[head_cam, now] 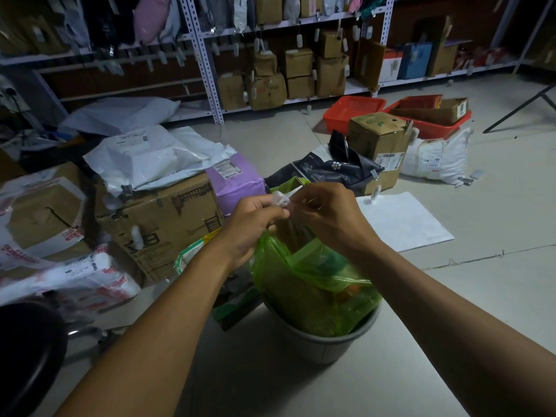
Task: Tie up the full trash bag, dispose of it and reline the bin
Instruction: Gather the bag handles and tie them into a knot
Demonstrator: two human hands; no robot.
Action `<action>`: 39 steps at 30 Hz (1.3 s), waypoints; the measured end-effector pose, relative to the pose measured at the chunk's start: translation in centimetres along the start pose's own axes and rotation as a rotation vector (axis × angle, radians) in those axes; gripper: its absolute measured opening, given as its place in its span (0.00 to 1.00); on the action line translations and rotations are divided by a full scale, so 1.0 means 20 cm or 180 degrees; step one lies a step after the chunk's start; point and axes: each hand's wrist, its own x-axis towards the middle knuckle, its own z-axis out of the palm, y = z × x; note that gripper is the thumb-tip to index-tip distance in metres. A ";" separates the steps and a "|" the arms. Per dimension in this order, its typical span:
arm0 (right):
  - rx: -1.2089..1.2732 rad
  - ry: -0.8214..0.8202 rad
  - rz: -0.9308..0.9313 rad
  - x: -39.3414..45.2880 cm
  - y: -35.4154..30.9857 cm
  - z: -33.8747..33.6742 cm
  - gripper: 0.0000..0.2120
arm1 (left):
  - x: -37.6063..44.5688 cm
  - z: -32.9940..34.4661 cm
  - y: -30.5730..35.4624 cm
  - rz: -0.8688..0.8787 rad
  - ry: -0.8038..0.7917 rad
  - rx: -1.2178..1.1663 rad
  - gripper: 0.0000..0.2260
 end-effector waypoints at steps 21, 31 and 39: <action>0.0842 0.0177 0.0399 -0.01 0.05 0.00 0.03 | 0.04 -0.01 -0.02 -0.0044 0.0430 -0.0141 0.09; 0.0016 -0.0477 0.0084 -0.04 0.04 -0.02 0.06 | 0.01 -0.01 0.02 0.0006 0.0517 0.0149 0.06; -0.0047 -0.0205 0.0048 -0.01 0.01 0.00 0.08 | 0.01 -0.01 0.02 0.0784 0.0630 0.1110 0.08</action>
